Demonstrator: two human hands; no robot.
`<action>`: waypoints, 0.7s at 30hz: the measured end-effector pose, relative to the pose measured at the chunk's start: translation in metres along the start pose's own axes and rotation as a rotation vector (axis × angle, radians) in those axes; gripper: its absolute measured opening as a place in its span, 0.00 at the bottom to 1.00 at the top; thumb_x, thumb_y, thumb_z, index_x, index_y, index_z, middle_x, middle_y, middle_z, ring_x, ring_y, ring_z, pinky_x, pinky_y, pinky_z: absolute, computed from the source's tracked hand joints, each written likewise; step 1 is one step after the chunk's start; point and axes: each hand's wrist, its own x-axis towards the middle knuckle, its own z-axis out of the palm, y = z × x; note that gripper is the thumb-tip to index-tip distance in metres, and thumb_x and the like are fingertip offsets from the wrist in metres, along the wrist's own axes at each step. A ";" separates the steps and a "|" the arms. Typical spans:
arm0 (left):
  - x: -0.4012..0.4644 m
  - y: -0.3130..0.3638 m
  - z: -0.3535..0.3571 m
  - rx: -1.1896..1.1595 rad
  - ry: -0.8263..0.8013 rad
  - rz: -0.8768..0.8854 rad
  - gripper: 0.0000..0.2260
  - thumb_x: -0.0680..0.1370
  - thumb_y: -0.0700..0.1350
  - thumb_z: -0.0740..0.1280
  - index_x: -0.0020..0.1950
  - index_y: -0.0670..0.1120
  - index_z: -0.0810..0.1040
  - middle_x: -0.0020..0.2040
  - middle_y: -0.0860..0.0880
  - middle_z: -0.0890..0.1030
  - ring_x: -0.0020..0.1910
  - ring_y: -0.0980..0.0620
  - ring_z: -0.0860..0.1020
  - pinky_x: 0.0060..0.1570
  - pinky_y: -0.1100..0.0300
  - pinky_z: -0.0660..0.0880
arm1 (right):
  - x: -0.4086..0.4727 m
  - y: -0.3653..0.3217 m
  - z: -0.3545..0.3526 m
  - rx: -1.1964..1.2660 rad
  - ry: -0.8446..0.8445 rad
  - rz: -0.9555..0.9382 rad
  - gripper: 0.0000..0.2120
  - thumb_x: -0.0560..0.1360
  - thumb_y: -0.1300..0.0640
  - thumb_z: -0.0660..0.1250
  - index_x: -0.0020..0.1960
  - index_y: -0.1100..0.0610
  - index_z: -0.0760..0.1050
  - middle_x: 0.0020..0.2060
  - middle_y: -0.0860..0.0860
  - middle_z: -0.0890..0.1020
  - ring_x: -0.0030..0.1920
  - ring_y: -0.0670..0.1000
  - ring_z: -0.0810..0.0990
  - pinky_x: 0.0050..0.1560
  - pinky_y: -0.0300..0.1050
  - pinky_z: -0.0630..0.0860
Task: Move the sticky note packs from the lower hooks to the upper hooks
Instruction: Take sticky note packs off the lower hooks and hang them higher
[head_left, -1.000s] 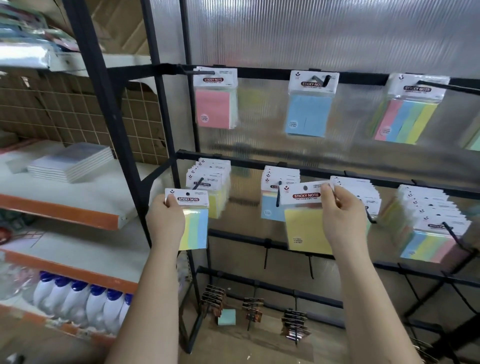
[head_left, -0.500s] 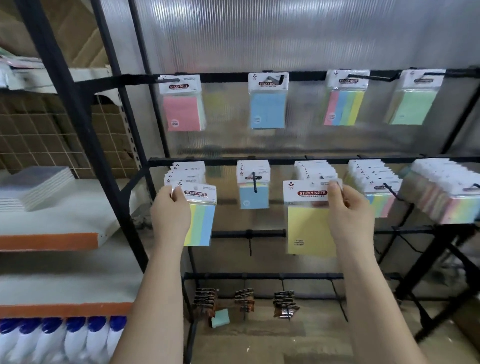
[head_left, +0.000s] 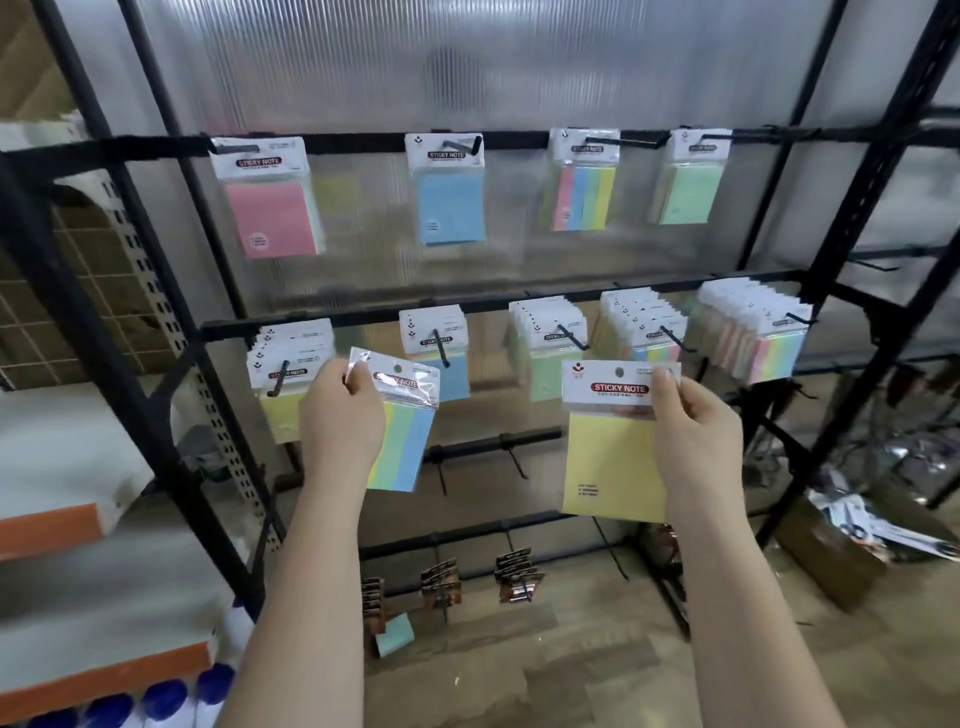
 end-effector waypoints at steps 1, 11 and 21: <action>-0.001 0.003 0.004 -0.001 -0.009 0.005 0.13 0.83 0.47 0.53 0.45 0.39 0.69 0.35 0.48 0.69 0.31 0.53 0.65 0.30 0.58 0.60 | 0.002 0.001 -0.004 0.007 0.008 0.011 0.21 0.81 0.50 0.59 0.45 0.70 0.73 0.35 0.54 0.71 0.36 0.50 0.65 0.35 0.44 0.59; -0.015 0.037 0.053 -0.050 -0.001 0.026 0.14 0.82 0.46 0.54 0.40 0.39 0.66 0.34 0.47 0.68 0.33 0.47 0.65 0.31 0.55 0.60 | 0.049 0.007 -0.040 0.047 -0.007 0.000 0.19 0.80 0.51 0.60 0.46 0.67 0.76 0.34 0.58 0.74 0.37 0.49 0.68 0.40 0.43 0.63; -0.053 0.109 0.136 -0.065 0.080 -0.028 0.17 0.82 0.44 0.54 0.33 0.46 0.58 0.31 0.49 0.64 0.29 0.52 0.62 0.28 0.55 0.57 | 0.145 0.013 -0.117 -0.015 -0.115 -0.056 0.20 0.81 0.50 0.59 0.36 0.62 0.72 0.30 0.49 0.70 0.34 0.48 0.65 0.35 0.43 0.60</action>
